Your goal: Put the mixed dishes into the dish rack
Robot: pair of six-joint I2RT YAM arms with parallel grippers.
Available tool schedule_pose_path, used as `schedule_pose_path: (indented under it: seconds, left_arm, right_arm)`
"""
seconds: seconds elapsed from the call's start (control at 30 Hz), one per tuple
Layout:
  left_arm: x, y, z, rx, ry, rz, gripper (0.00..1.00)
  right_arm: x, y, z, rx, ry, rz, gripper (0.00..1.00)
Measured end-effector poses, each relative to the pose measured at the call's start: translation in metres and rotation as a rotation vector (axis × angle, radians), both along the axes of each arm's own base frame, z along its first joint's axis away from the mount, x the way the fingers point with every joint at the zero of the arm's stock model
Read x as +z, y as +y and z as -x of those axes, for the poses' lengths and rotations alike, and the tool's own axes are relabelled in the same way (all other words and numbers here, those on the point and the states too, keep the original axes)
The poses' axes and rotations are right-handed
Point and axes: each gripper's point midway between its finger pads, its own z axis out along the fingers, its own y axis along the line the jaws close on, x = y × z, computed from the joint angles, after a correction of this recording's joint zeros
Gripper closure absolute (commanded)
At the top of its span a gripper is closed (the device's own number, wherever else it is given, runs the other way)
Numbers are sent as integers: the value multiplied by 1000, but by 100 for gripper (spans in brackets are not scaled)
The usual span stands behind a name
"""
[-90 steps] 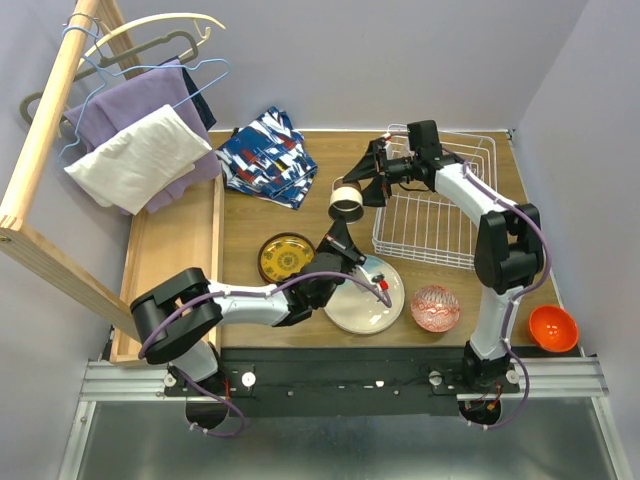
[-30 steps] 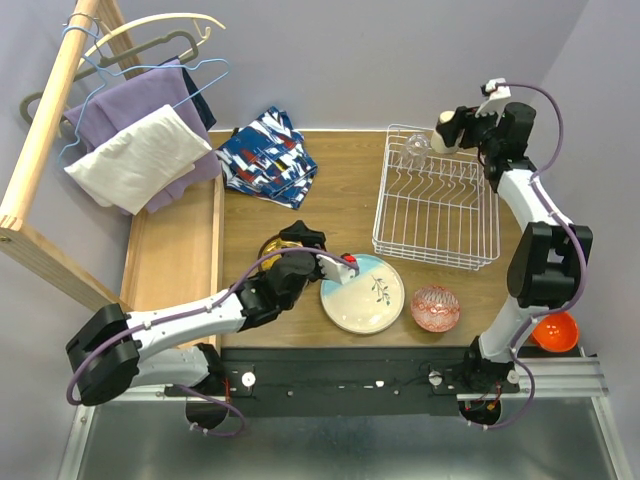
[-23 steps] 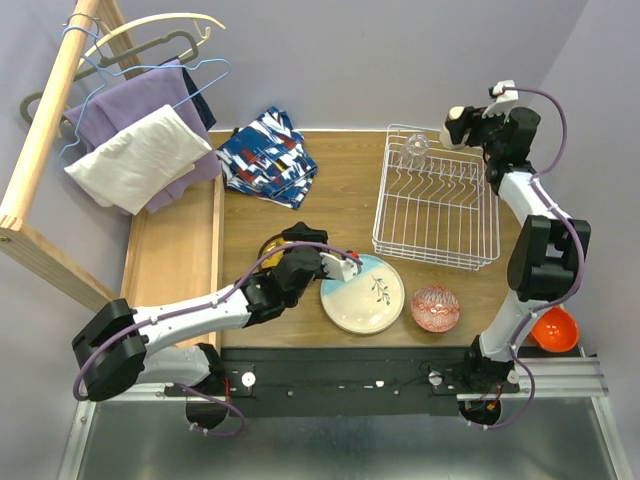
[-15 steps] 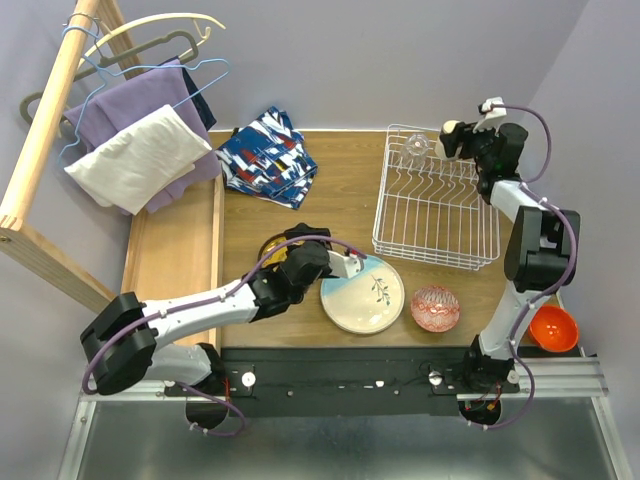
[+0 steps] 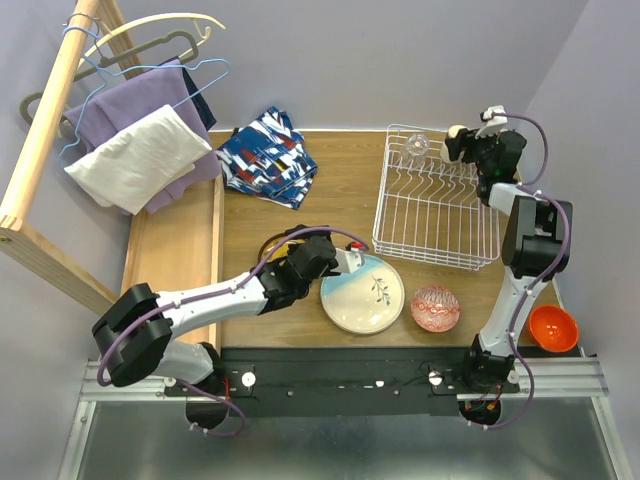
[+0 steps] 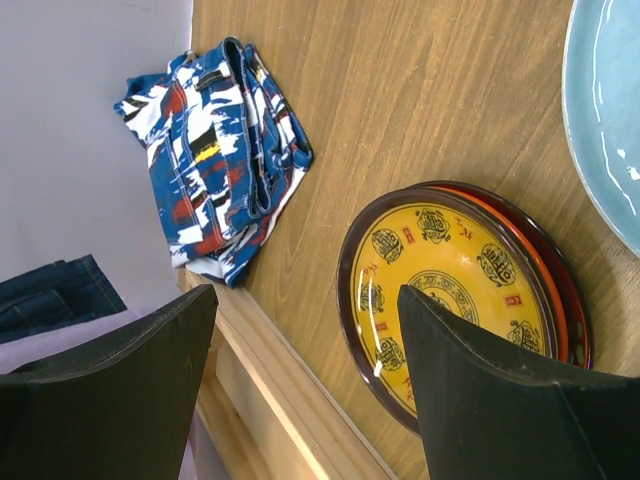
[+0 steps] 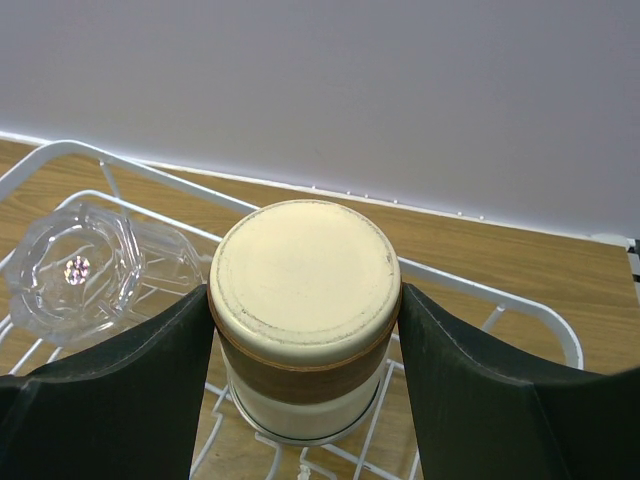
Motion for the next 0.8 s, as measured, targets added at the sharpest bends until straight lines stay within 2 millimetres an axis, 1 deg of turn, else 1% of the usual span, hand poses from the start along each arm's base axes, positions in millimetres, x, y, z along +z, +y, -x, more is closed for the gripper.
schedule_pose_path:
  seconds: [0.17,0.5,0.6,0.7,0.8]
  left_arm:
    - [-3,5,-2,17,8,-3,18]
    - [-6,6,-5,35,16,8,18]
    - [-6,5,-5,37,15,16,18]
    - [-5,4,-6,39,12,26,18]
    - [-5,3,-7,42,9,33,18]
  right_arm:
    - [-11,-1,-2,0,18,-3,58]
    - [-18,-2,-7,0,69,-4,60]
    - [-25,-2,-9,0,98,-6,60]
    - [-37,-3,-7,-1,131,-3,60]
    - [-50,-5,-6,-10,166,3,52]
